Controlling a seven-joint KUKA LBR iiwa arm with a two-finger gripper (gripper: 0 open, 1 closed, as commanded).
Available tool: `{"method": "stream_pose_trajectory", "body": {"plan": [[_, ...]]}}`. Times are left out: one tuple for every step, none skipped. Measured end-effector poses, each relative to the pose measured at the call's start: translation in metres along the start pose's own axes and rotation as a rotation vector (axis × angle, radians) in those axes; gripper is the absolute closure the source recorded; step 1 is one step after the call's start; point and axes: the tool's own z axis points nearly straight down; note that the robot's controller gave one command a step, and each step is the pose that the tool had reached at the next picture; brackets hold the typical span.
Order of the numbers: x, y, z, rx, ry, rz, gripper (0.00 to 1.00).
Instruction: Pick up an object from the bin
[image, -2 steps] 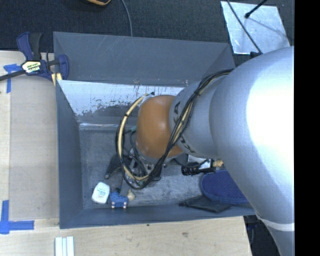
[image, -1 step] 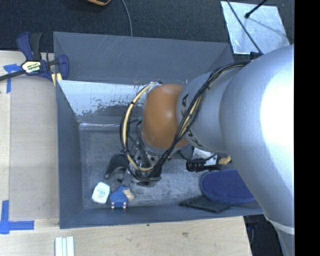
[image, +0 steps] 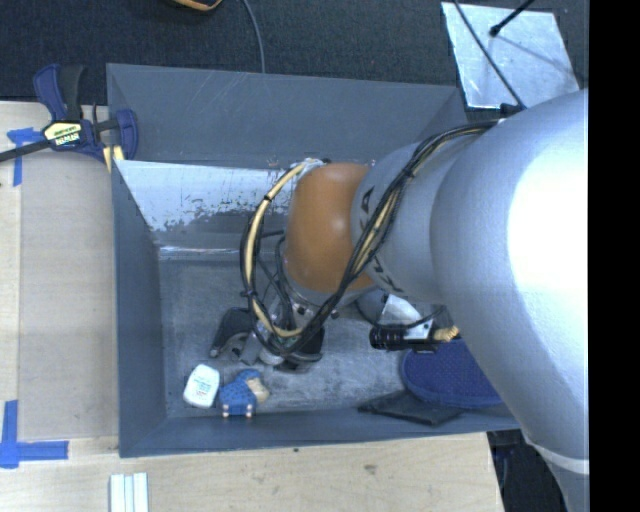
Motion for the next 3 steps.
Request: {"method": "stream_pose_trajectory", "body": {"plan": [[0.0105, -0.0061, 0.0331, 0.004, 0.004, 0.236, 0.0], [0.0102, -0.0061, 0.0331, 0.004, 0.004, 0.235, 0.0], [0.0083, -0.0063, 0.0318, 0.003, 0.0, 0.236, 1.0]]}}
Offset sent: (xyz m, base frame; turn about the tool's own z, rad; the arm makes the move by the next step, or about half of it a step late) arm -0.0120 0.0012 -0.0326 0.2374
